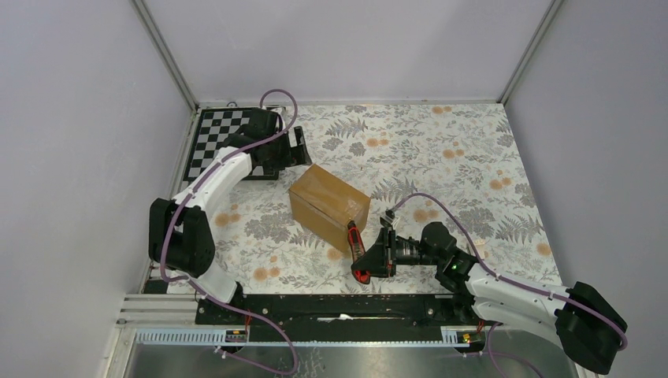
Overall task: Unpack the express box
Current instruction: Cut the express box at the center of the board.
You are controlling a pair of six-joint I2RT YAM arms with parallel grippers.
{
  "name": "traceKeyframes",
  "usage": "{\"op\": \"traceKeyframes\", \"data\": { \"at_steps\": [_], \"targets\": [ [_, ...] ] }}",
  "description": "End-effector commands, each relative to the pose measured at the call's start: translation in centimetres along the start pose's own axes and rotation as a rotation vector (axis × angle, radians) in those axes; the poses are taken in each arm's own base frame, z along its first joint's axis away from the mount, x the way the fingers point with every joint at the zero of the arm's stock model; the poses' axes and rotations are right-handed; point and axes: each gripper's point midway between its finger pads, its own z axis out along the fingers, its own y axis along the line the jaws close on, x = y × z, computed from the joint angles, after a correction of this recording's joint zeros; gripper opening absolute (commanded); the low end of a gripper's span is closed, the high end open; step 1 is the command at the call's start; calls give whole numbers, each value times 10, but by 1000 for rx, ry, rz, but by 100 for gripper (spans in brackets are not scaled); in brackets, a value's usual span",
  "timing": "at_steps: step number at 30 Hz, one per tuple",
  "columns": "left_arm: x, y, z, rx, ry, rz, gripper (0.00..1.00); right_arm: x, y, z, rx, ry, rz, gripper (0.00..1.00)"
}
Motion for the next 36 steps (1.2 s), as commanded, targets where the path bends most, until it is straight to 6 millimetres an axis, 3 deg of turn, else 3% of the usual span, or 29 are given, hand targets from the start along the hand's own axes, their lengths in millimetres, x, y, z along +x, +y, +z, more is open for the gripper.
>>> {"op": "traceKeyframes", "data": {
  "at_steps": [1,5,11,17,28,36],
  "targets": [
    [-32,-29,-15,68,-94,120,94,10,24,-4,-99,52,-90,0],
    [-29,-25,-4,48,-72,112,94,11,21,-4,-93,60,-90,0],
    [-9,-37,7,165,-43,87,94,13,14,-5,-96,76,-92,0],
    [12,-37,16,217,-22,40,94,15,23,-7,-167,78,-79,0],
    [19,-47,13,301,-41,-20,95,13,49,-10,-319,84,-30,0],
    [26,-49,10,324,-26,-21,95,3,36,-3,-228,22,-62,0]
  ]
}}
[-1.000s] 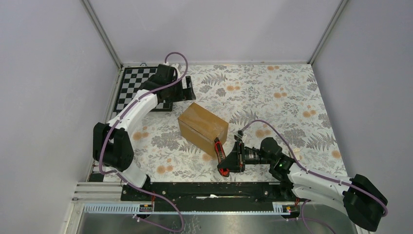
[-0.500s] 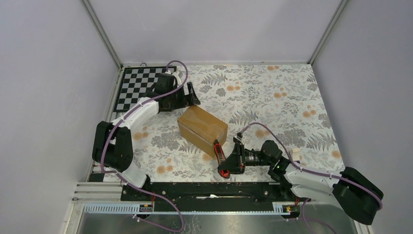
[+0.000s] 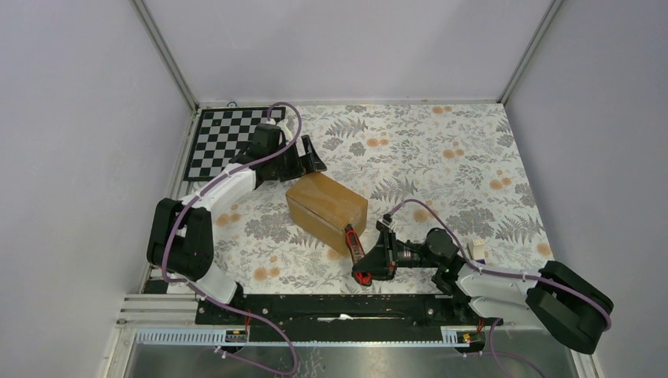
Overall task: Unpack the express box
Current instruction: Cut the express box at the center of the board, then place the knife at the center of the board.
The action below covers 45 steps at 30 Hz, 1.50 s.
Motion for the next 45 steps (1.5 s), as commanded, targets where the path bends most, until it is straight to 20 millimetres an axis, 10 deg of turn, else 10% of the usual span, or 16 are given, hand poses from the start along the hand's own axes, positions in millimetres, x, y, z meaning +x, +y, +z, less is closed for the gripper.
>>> {"op": "traceKeyframes", "data": {
  "at_steps": [1,29,45],
  "targets": [
    [6,-13,-10,63,14,21,95,-3,33,2,-91,-39,-161,0],
    [7,-16,-20,116,-120,-30,96,-7,55,0,-239,-50,-67,0],
    [18,49,-5,-201,-19,-94,93,-20,2,-12,292,-173,-249,0]
  ]
}}
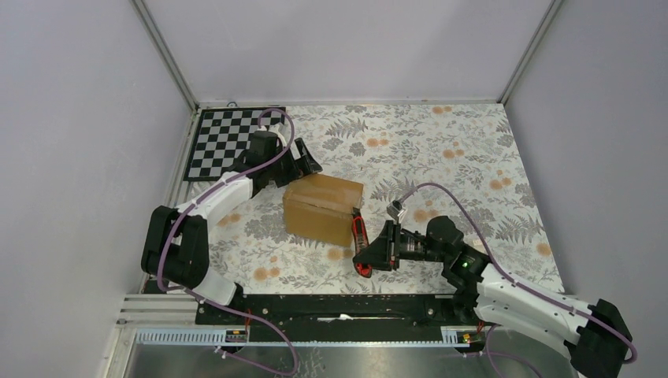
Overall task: Unpack the express box
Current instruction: Place the knife at the center of the board.
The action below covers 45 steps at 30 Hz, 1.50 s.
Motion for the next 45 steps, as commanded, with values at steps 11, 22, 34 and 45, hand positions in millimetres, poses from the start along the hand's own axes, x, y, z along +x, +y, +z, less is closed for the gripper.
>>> {"op": "traceKeyframes", "data": {
  "at_steps": [11,22,34,45],
  "targets": [
    [8,18,-9,-71,38,41,93,-44,-67,-52,545,-295,-181,0],
    [-3,-14,-37,37,-1,90,96,-134,-127,-59,830,-467,-237,3],
    [-1,-23,-50,48,28,66,96,-138,-94,-64,808,-455,-264,76],
    [3,-36,-66,89,33,23,96,-129,11,-11,354,-404,-256,60]
  ]
}}
